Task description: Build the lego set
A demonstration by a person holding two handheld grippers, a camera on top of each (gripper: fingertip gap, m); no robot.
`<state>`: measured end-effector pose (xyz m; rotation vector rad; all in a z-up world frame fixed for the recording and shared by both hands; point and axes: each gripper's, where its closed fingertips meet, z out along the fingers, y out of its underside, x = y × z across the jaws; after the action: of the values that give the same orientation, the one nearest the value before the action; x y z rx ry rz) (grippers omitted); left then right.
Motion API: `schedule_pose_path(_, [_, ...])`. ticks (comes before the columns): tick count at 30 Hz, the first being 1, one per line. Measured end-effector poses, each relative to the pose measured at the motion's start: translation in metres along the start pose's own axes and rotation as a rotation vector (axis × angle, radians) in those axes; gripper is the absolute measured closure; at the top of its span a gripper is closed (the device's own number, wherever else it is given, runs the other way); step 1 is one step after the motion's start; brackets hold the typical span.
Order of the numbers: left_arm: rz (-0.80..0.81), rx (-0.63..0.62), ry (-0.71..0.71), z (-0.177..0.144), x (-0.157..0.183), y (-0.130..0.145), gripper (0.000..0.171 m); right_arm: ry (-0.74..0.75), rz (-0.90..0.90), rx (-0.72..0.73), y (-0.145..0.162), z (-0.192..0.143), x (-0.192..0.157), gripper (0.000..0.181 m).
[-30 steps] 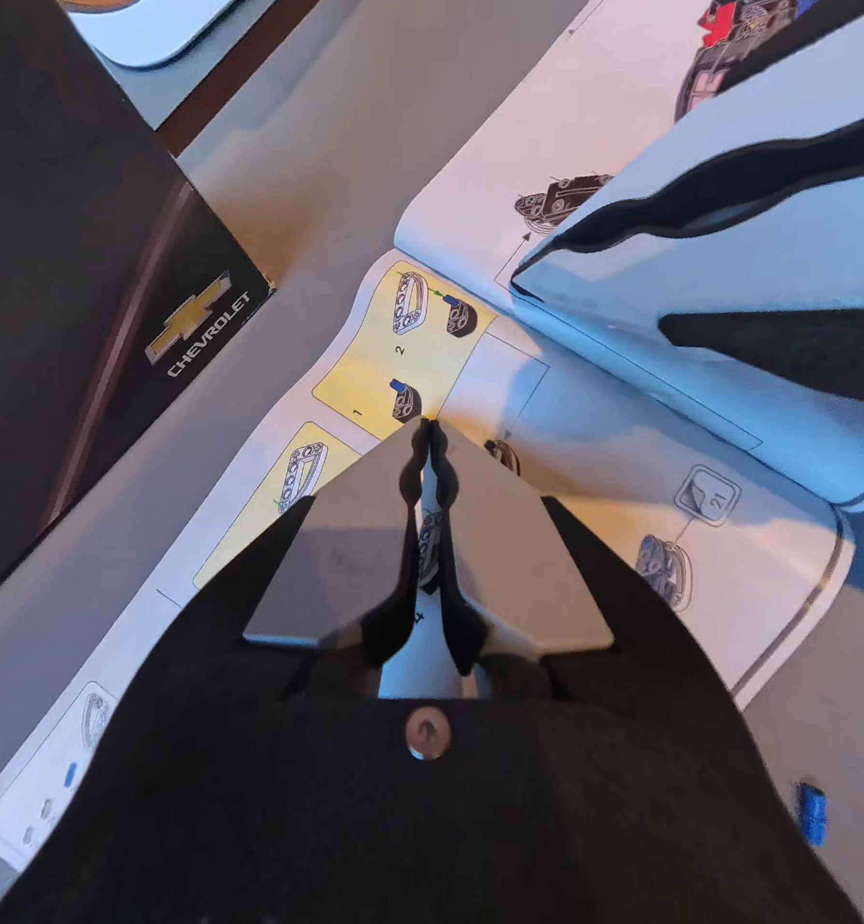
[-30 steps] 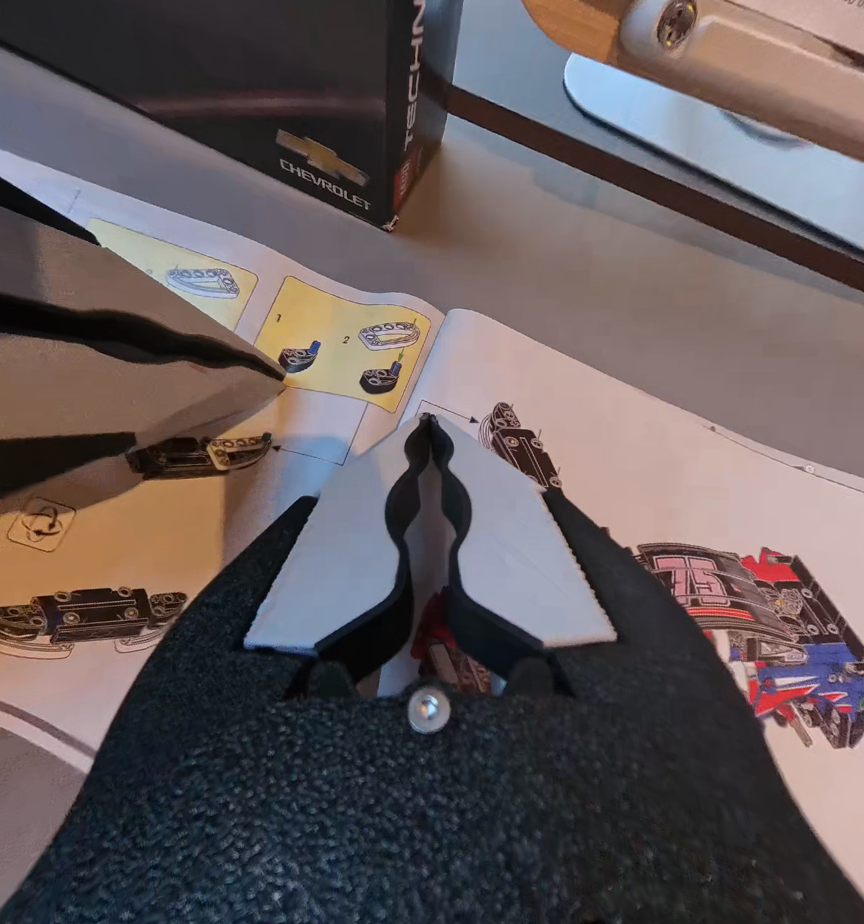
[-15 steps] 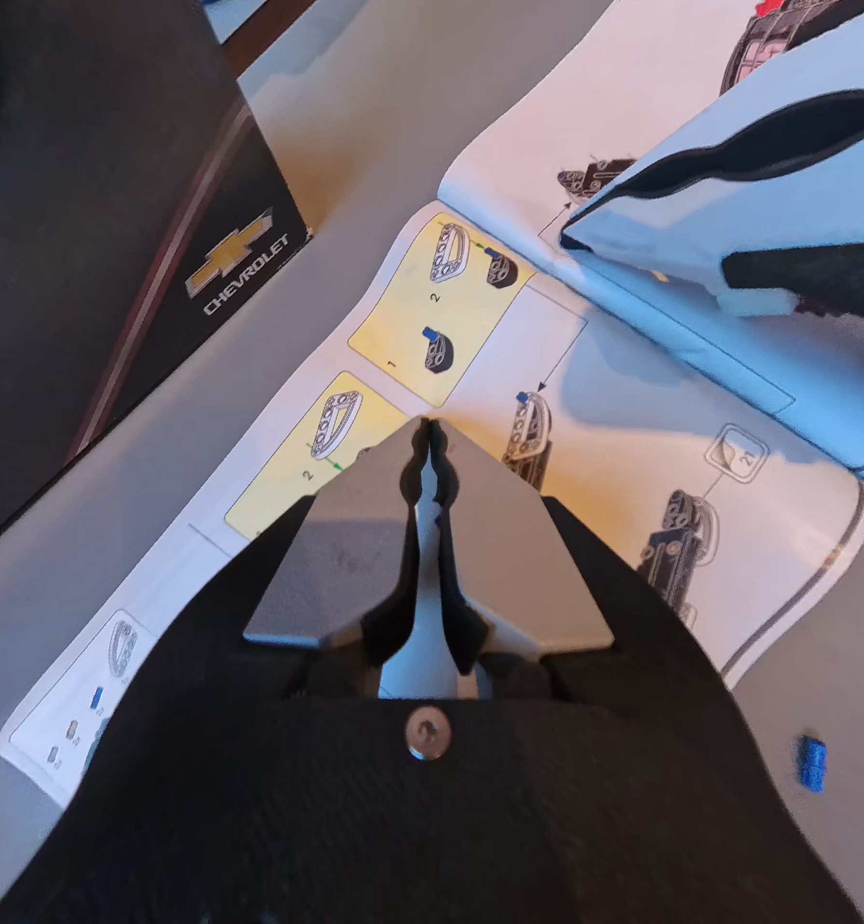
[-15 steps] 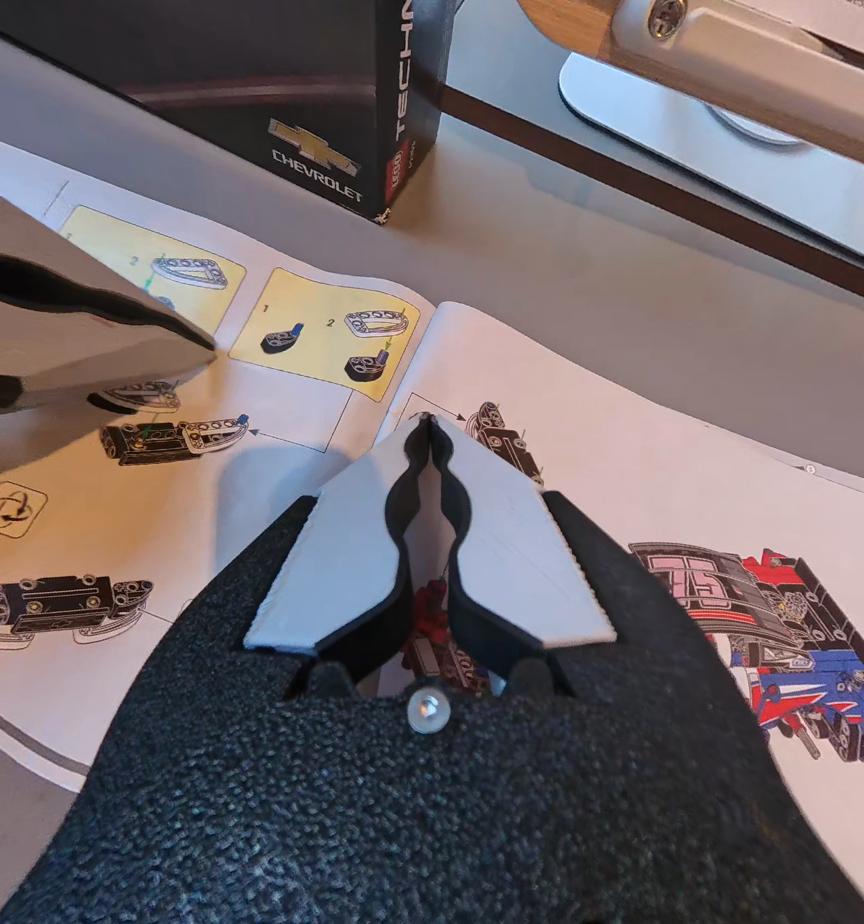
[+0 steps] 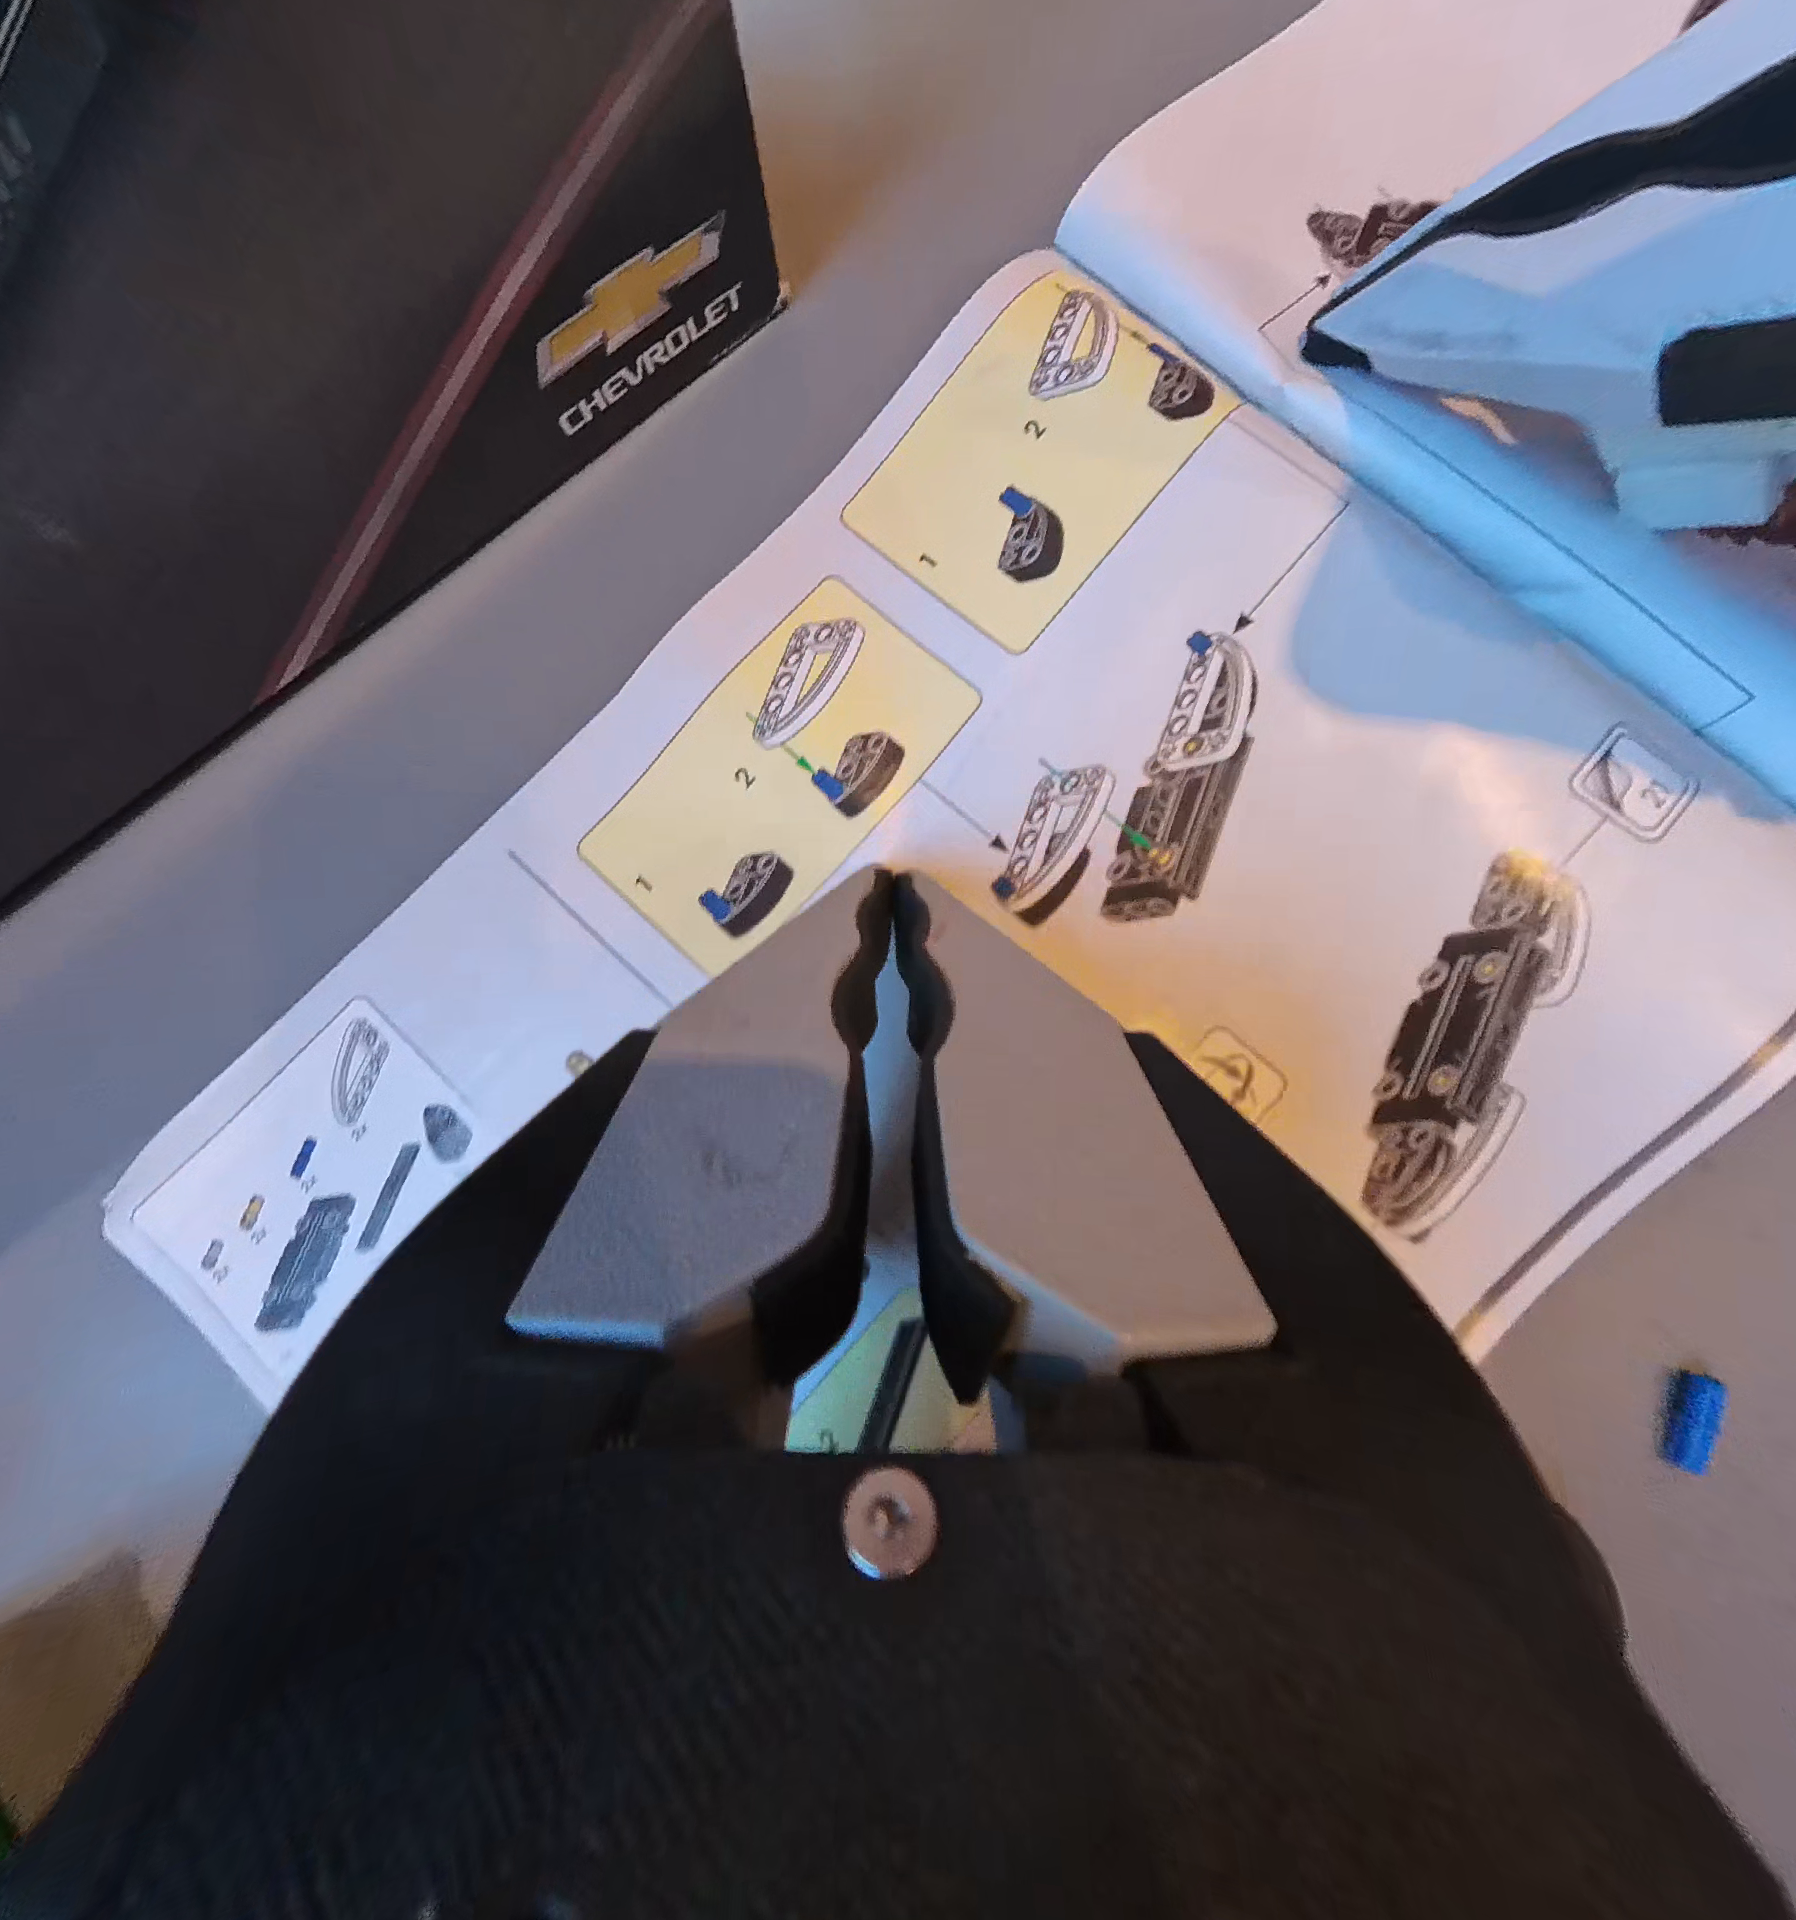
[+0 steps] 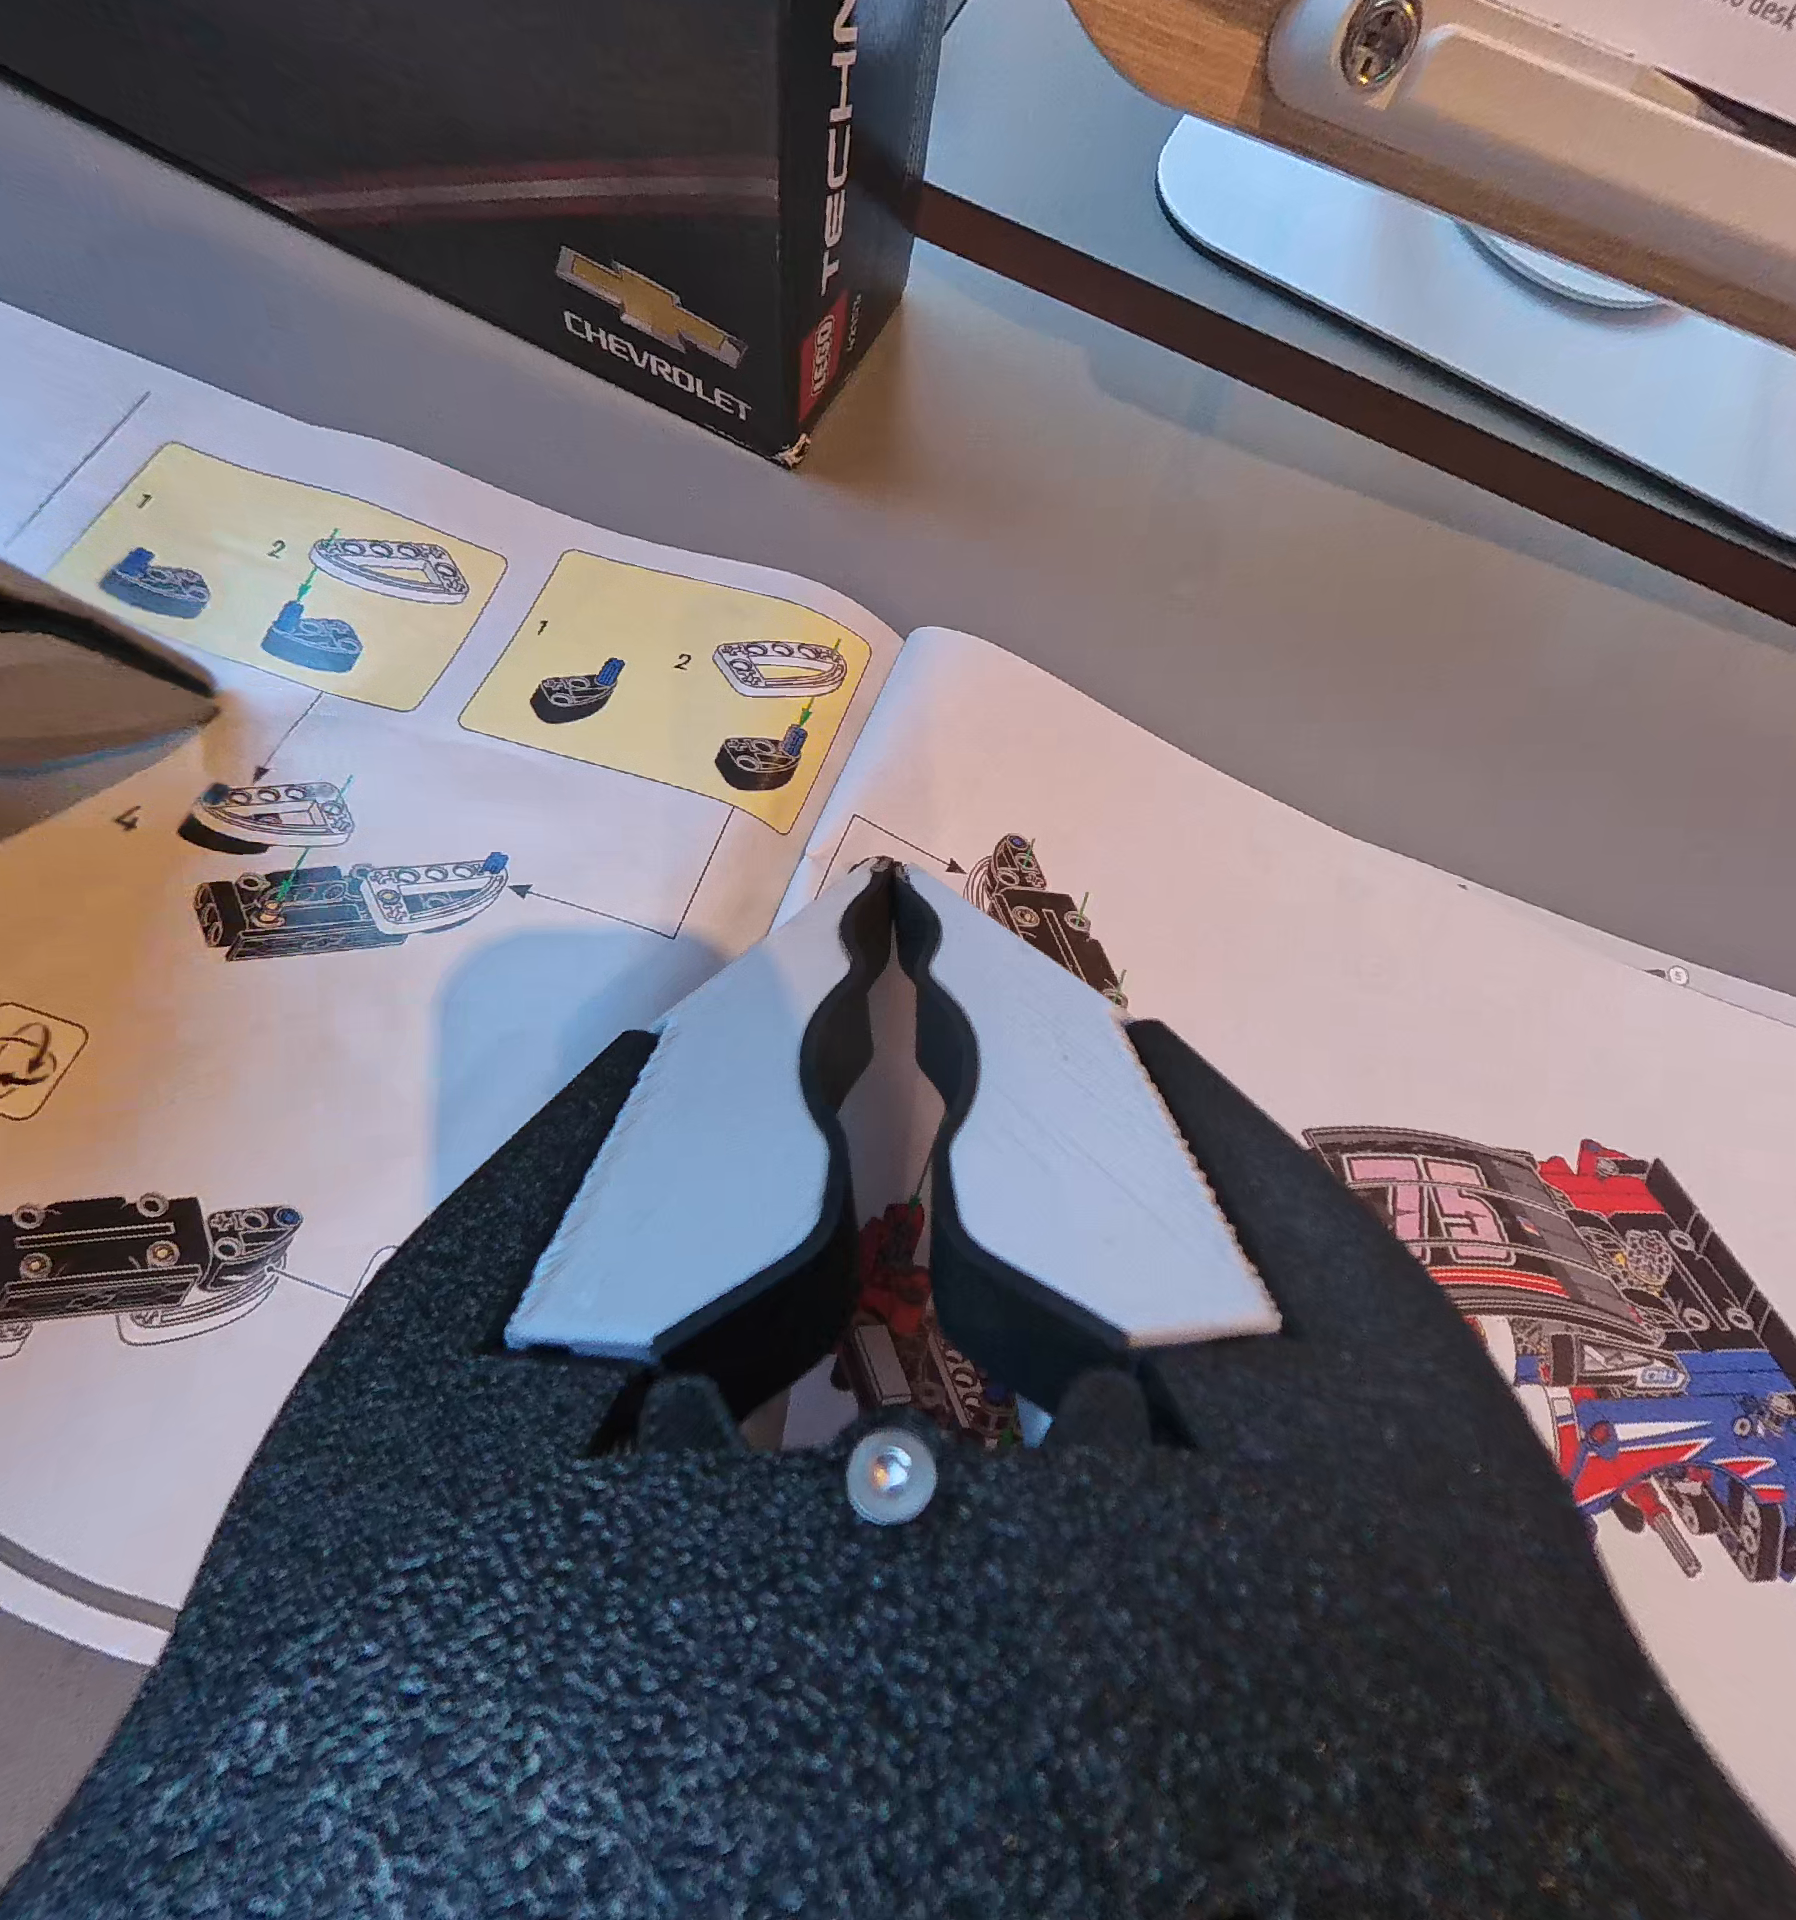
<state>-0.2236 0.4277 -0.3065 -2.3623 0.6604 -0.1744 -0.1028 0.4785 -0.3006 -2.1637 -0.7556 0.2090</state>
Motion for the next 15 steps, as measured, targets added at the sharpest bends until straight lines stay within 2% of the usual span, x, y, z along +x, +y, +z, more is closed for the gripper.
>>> schedule_pose_path(15, [-0.051,-0.014,-0.013,-0.018,-0.01,0.021,0.171,-0.005,0.009,0.0,0.0,0.0,0.0,0.181])
